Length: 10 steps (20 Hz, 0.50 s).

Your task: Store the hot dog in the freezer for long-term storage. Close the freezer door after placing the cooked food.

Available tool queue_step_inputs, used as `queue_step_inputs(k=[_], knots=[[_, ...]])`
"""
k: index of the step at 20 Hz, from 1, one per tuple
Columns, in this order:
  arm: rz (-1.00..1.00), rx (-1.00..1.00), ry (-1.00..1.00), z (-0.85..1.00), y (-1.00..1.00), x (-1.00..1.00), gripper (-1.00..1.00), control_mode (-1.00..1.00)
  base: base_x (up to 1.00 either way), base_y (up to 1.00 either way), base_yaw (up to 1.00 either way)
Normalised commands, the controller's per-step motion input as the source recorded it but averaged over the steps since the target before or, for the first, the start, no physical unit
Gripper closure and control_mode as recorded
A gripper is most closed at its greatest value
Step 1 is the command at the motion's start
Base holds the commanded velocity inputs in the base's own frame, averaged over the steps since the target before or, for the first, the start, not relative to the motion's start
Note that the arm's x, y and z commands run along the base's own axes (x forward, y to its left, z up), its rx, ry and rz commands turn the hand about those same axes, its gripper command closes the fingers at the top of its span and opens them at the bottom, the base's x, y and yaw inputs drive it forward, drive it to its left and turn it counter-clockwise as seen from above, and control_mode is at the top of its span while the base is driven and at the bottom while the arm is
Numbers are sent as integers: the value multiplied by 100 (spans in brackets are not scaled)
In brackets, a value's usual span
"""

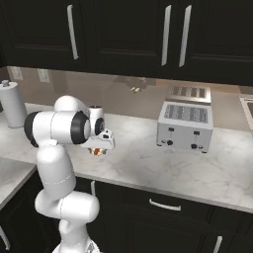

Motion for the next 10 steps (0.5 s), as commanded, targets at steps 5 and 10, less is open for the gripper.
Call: queue_step_inputs(k=[5,10], knots=[[-2,0,0,3,0,-19,100,-100,0,0,0],[-5,0,0,40,0,-66,100,-100,0,0,0]])
